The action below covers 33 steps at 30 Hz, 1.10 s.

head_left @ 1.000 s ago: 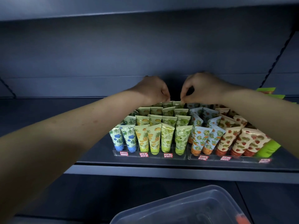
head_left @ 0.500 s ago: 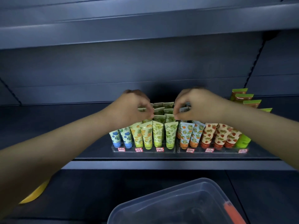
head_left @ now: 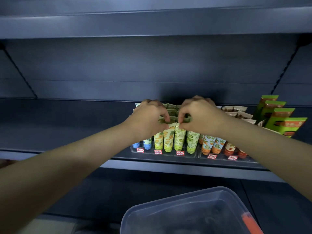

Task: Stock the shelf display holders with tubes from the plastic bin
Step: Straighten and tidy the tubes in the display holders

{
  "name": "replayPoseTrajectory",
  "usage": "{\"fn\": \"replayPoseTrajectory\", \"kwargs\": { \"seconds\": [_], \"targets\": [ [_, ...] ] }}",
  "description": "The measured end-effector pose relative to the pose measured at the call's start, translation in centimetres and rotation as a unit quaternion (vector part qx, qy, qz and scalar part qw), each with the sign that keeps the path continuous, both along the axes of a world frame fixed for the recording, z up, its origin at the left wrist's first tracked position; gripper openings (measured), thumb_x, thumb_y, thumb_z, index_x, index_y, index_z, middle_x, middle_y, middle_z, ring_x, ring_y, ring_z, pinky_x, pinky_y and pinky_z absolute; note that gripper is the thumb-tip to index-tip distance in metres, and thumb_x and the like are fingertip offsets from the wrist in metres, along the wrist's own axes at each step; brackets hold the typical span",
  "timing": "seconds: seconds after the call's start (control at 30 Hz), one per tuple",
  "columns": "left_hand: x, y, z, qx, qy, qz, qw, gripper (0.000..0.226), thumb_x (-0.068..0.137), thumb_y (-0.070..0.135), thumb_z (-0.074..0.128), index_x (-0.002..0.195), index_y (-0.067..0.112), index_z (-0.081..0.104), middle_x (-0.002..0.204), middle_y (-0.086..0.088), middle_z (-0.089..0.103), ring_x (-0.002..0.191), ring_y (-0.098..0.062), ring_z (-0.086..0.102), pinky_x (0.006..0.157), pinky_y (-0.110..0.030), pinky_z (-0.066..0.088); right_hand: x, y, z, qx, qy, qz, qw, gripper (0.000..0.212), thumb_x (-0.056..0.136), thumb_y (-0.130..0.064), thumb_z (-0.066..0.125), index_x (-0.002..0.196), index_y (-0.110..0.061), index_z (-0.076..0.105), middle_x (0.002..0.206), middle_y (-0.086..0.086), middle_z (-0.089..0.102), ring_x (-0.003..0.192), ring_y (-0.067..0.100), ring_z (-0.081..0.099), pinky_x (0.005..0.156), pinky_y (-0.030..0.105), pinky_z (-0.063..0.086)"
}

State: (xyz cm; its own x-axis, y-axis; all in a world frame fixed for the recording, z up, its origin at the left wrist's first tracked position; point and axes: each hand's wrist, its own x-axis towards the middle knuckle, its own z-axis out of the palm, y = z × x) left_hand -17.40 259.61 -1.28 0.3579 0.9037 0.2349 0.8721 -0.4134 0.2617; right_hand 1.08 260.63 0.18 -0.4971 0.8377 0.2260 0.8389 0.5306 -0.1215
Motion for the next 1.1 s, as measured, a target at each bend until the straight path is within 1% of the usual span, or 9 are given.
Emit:
{"fn": "replayPoseTrajectory", "kwargs": {
  "seconds": [0.07, 0.13, 0.23, 0.37, 0.5, 0.6, 0.73, 0.83, 1.1],
  "targets": [
    [0.0, 0.3, -0.3, -0.001, -0.001, -0.004, 1.000, 0.013, 0.082, 0.033, 0.071, 0.093, 0.028, 0.070, 0.120, 0.005, 0.055, 0.122, -0.020, 0.038, 0.103, -0.033, 0.031, -0.1, 0.1, -0.1, -0.006, -0.001, 0.000, 1.000, 0.004, 0.081, -0.031, 0.068, 0.080, -0.028, 0.066, 0.109, -0.011, 0.058, 0.112, 0.016, 0.043, 0.099, 0.035, 0.028],
    [0.0, 0.6, -0.5, -0.003, -0.013, -0.017, 1.000, 0.004, 0.081, 0.031, 0.071, 0.082, 0.032, 0.068, 0.114, 0.006, 0.058, 0.121, -0.021, 0.041, 0.104, -0.037, 0.031, -0.1, 0.2, -0.2, -0.012, 0.003, 0.001, 1.000, 0.005, 0.081, -0.029, 0.068, 0.077, -0.028, 0.065, 0.107, -0.011, 0.058, 0.111, 0.016, 0.044, 0.099, 0.035, 0.029],
    [-0.1, 0.9, -0.6, -0.010, -0.025, -0.031, 0.999, 0.016, 0.080, 0.030, 0.072, 0.073, 0.038, 0.060, 0.109, 0.007, 0.060, 0.118, -0.021, 0.045, 0.105, -0.038, 0.030, -0.1, 0.2, -0.2, -0.017, 0.012, -0.002, 1.000, 0.008, 0.081, -0.027, 0.069, 0.074, -0.028, 0.065, 0.107, -0.012, 0.058, 0.112, 0.016, 0.044, 0.100, 0.036, 0.029],
    [-0.3, 1.0, -0.6, 0.009, -0.021, -0.035, 0.999, 0.003, 0.081, 0.029, 0.071, 0.079, 0.029, 0.069, 0.110, 0.004, 0.061, 0.116, -0.018, 0.047, 0.101, -0.025, 0.023, 0.1, 0.2, -0.2, -0.031, 0.022, -0.003, 0.999, 0.010, 0.081, -0.026, 0.069, 0.073, -0.029, 0.063, 0.105, -0.012, 0.059, 0.112, 0.017, 0.045, 0.104, 0.042, 0.033],
    [-0.3, 1.2, -0.7, 0.001, -0.025, -0.043, 0.999, 0.013, 0.080, 0.032, 0.072, 0.074, 0.037, 0.061, 0.102, 0.007, 0.063, 0.114, -0.021, 0.049, 0.104, -0.036, 0.029, 0.2, 0.2, -0.2, -0.032, 0.022, -0.006, 0.999, 0.011, 0.081, -0.026, 0.069, 0.072, -0.030, 0.063, 0.106, -0.013, 0.058, 0.113, 0.017, 0.045, 0.103, 0.044, 0.033],
    [-0.2, 1.1, -0.8, -0.004, -0.031, -0.040, 0.999, 0.015, 0.079, 0.034, 0.072, 0.074, 0.040, 0.059, 0.103, 0.008, 0.061, 0.115, -0.022, 0.048, 0.102, -0.041, 0.033, 0.3, 0.1, -0.2, -0.035, 0.023, -0.006, 0.999, 0.010, 0.081, -0.027, 0.069, 0.074, -0.030, 0.063, 0.102, -0.015, 0.054, 0.113, 0.017, 0.045, 0.104, 0.044, 0.033],
    [-0.1, 1.2, -0.7, 0.006, -0.023, -0.030, 0.999, 0.004, 0.080, 0.033, 0.071, 0.082, 0.032, 0.068, 0.108, 0.005, 0.059, 0.116, -0.023, 0.047, 0.102, -0.042, 0.034, 0.3, 0.1, -0.5, -0.033, 0.016, -0.010, 0.999, 0.011, 0.081, -0.029, 0.069, 0.074, -0.030, 0.061, 0.097, -0.016, 0.053, 0.111, 0.016, 0.045, 0.103, 0.043, 0.033],
    [-0.1, 1.1, -0.6, 0.001, -0.025, -0.031, 0.999, 0.005, 0.080, 0.033, 0.072, 0.084, 0.031, 0.069, 0.108, 0.005, 0.060, 0.116, -0.022, 0.047, 0.103, -0.041, 0.034, 0.2, 0.0, -0.7, -0.026, 0.021, -0.011, 0.999, 0.011, 0.083, -0.029, 0.067, 0.075, -0.029, 0.059, 0.096, -0.013, 0.055, 0.109, 0.016, 0.045, 0.101, 0.040, 0.034],
    [0.0, 0.1, 0.8, -0.011, -0.037, -0.014, 0.999, 0.012, 0.082, 0.031, 0.070, 0.093, 0.029, 0.068, 0.119, 0.002, 0.054, 0.121, -0.021, 0.040, 0.104, -0.037, 0.033, 0.4, 0.1, 0.2, -0.018, 0.004, -0.022, 1.000, 0.007, 0.080, -0.033, 0.069, 0.085, -0.030, 0.065, 0.111, -0.011, 0.056, 0.115, 0.017, 0.042, 0.101, 0.038, 0.027]
  ]
}}
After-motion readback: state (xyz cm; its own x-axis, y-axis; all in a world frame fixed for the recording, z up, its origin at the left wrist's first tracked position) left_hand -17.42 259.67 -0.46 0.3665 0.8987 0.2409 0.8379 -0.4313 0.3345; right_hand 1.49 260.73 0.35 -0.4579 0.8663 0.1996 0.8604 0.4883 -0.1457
